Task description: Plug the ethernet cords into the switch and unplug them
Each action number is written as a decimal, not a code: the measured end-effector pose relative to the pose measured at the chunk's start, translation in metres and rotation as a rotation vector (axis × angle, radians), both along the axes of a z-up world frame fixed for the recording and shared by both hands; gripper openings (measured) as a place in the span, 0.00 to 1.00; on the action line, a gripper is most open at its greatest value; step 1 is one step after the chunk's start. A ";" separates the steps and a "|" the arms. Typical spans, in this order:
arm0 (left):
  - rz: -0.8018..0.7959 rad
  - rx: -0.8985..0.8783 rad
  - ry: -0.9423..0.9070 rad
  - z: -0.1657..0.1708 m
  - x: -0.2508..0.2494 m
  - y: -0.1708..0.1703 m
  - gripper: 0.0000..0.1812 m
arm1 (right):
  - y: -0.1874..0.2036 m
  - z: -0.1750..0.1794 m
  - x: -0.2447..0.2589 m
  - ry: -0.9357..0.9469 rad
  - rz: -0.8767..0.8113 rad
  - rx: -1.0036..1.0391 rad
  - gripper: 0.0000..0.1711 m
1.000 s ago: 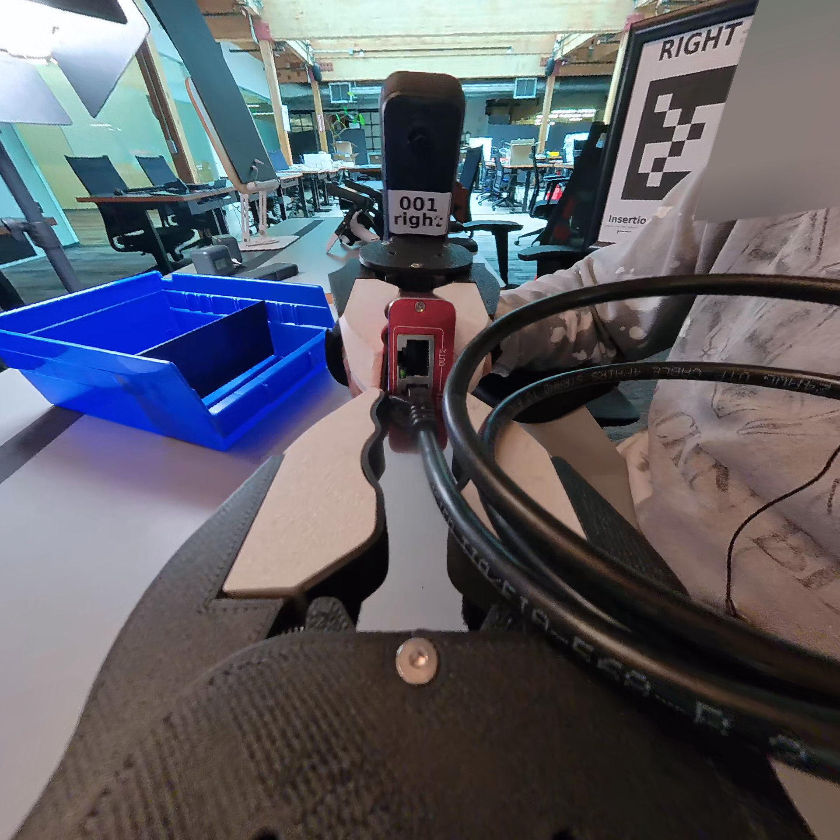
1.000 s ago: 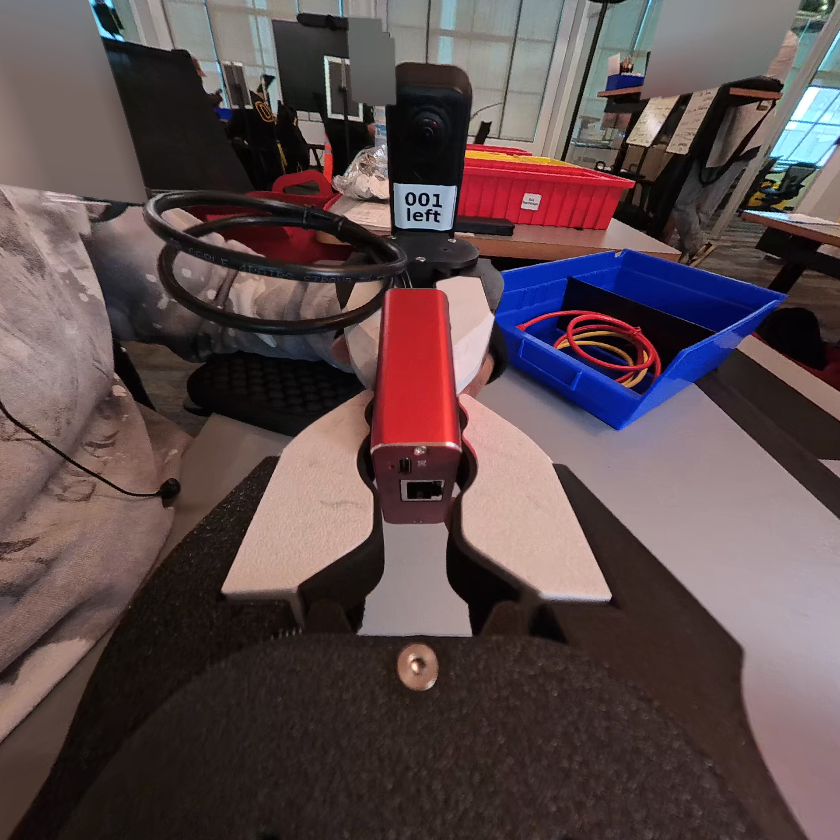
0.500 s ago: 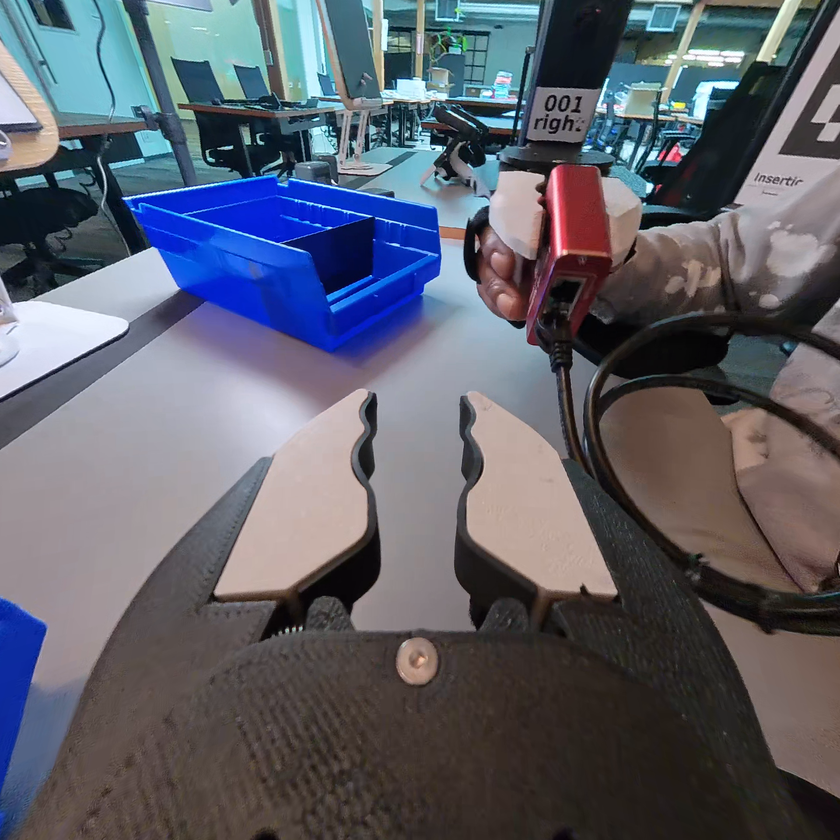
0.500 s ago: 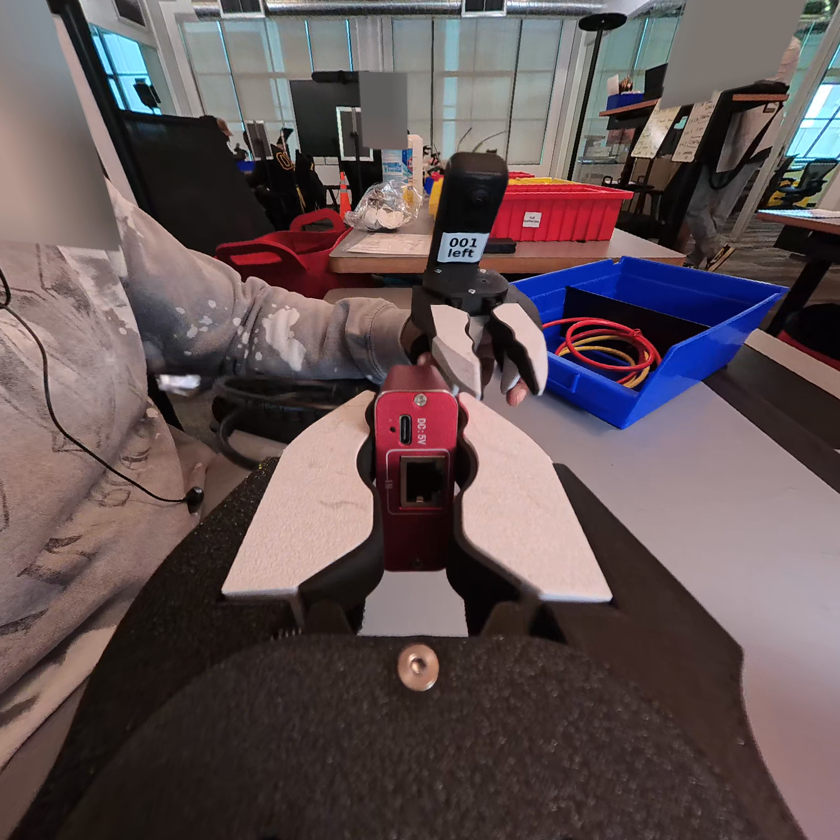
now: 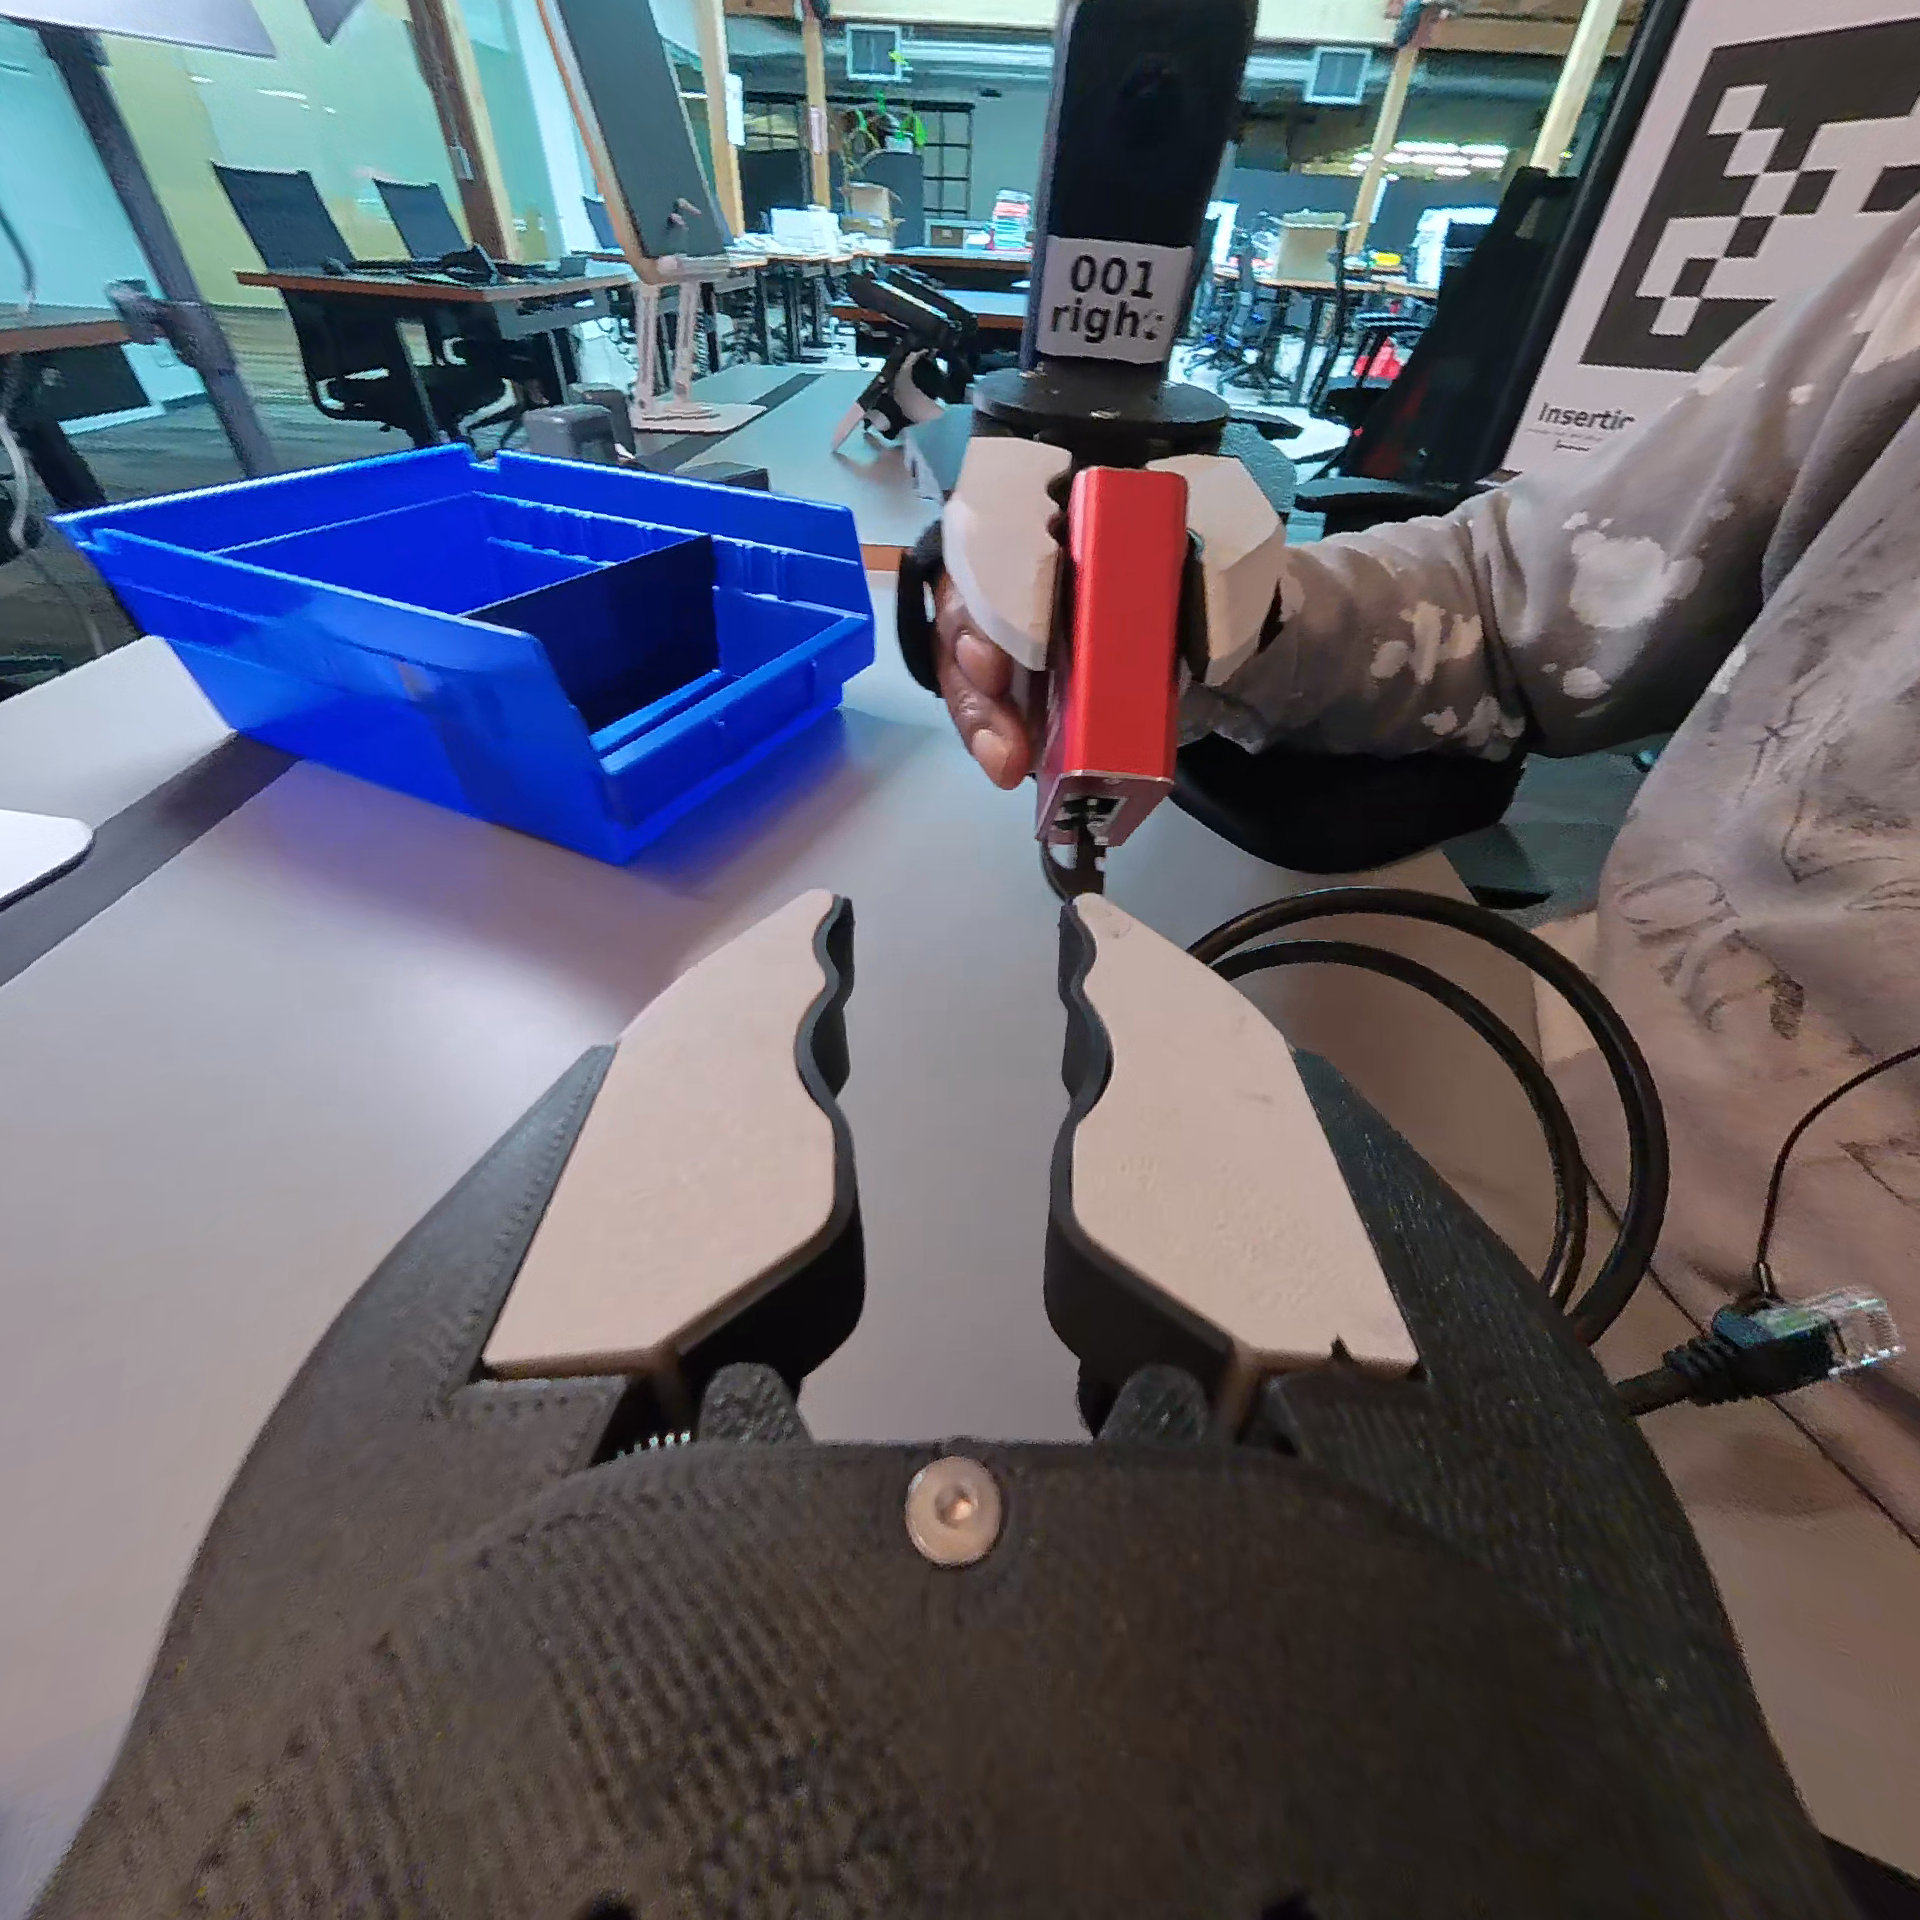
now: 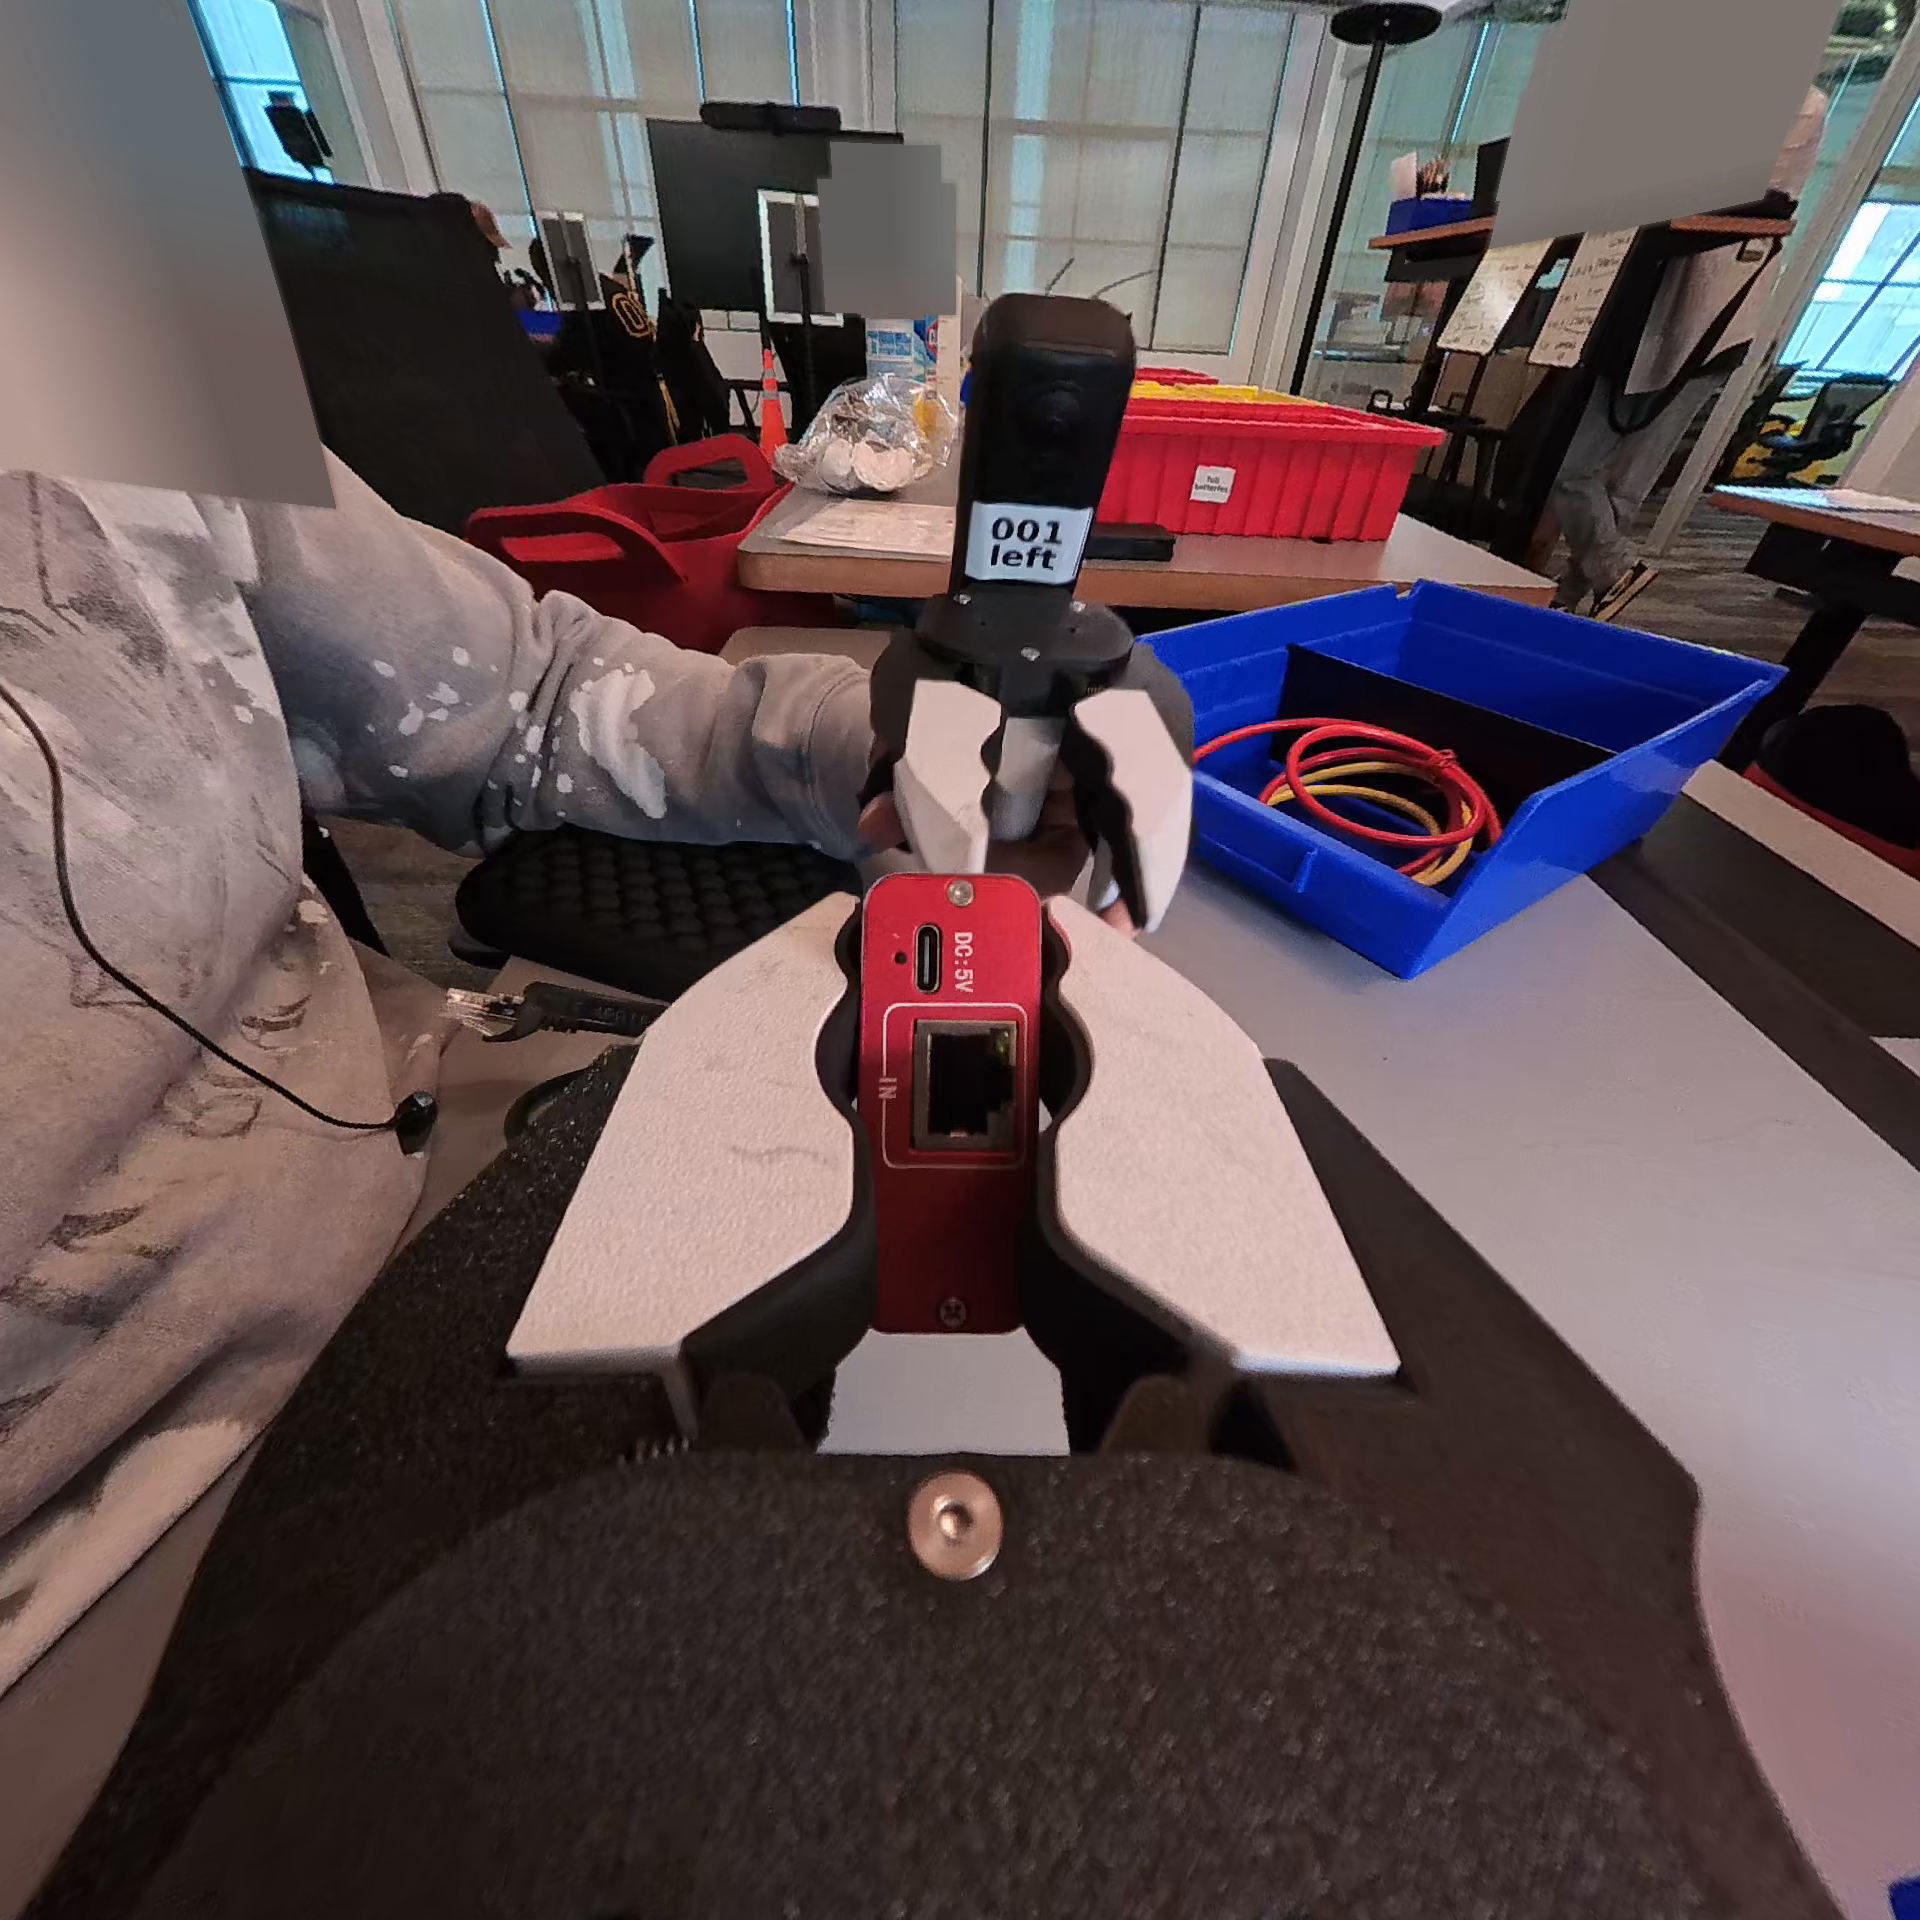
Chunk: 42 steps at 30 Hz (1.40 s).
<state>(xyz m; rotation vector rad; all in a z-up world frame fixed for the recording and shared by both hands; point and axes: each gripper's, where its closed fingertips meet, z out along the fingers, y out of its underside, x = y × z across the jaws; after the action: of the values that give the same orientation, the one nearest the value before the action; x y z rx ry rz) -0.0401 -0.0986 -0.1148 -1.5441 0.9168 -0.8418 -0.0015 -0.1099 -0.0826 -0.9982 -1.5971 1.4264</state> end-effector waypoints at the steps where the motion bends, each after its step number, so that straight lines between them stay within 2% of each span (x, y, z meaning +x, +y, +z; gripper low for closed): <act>1: -0.016 -0.002 0.004 -0.001 0.006 -0.003 0.21 | -0.001 0.001 -0.001 0.009 -0.003 0.003 0.17; 7: -0.058 0.045 0.027 0.002 0.041 -0.014 0.21 | -0.011 0.011 -0.007 0.086 -0.030 0.065 0.17; 10: -0.022 0.115 0.043 0.008 0.045 -0.014 0.15 | -0.011 0.011 -0.007 0.099 -0.038 0.076 0.17; 12: -0.005 0.135 0.069 0.010 0.043 -0.013 0.15 | -0.010 0.009 -0.007 0.094 -0.036 0.083 0.17; 15: -0.002 0.157 0.131 0.009 0.038 -0.014 0.14 | -0.009 -0.006 -0.009 0.018 -0.046 0.174 0.17; 19: 0.016 0.190 0.327 -0.006 0.031 -0.015 0.14 | -0.005 -0.038 -0.011 -0.132 -0.081 0.367 0.17; 24: 0.001 0.169 0.421 -0.016 0.034 -0.018 0.14 | -0.005 -0.063 -0.014 -0.236 -0.083 0.468 0.21; 32: 0.043 0.134 0.524 -0.028 0.031 -0.014 0.14 | 0.003 -0.079 -0.016 -0.287 -0.114 0.535 0.20; 37: 0.044 0.138 0.511 -0.028 0.031 -0.013 0.14 | 0.002 -0.079 -0.017 -0.271 -0.110 0.492 0.17; 42: 0.021 0.153 0.370 -0.011 0.032 -0.017 0.17 | -0.002 -0.074 -0.017 -0.258 -0.078 0.388 0.17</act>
<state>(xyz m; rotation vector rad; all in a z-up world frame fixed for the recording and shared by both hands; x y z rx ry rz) -0.0083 -0.1154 -0.1259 -1.5980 1.1996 -0.4634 -0.0181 -0.1115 -0.1563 -1.0254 -1.9070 0.9118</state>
